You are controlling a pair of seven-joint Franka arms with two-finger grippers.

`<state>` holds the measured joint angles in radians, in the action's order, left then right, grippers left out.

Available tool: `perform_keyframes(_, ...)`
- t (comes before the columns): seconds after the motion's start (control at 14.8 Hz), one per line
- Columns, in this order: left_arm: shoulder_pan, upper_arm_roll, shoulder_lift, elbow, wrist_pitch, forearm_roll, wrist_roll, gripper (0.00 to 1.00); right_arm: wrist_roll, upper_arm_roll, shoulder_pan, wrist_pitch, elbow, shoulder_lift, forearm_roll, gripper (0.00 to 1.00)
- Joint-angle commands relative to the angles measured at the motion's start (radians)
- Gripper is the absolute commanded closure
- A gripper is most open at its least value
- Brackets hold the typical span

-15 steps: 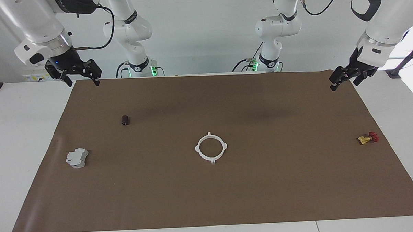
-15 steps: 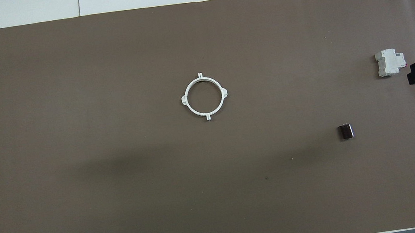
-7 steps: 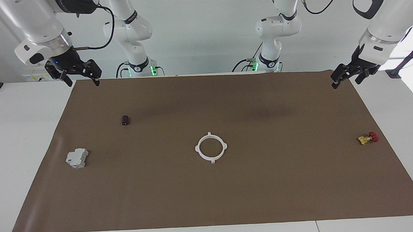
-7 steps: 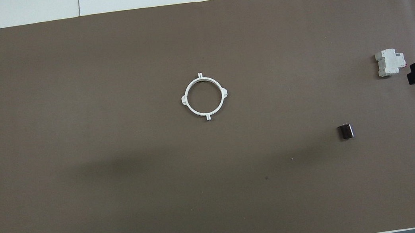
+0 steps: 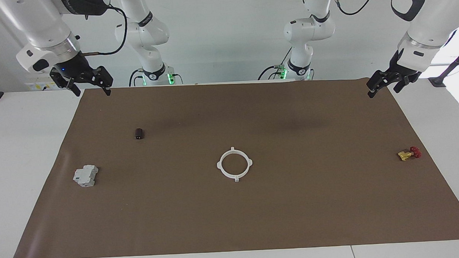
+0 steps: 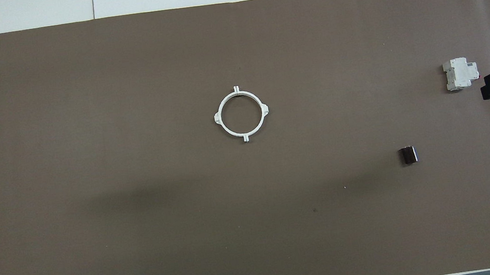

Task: Assemble drain pipe with both arms

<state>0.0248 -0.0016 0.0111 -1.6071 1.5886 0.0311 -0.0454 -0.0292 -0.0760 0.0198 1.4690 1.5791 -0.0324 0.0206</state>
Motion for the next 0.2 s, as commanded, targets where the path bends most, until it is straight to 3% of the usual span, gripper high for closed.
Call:
perform_keyframes(0.0,0.006,0.0,0.029,-0.034,0.01,-0.017,0.006,0.0,-0.012,0.005,-0.008,0.001,0.013,-0.011,-0.004,0.0)
perform_keyframes(0.13,0.006,0.0,0.029,-0.034,0.01,-0.017,0.006,0.0,-0.012,0.005,-0.008,0.001,0.013,-0.011,-0.004,0.0)
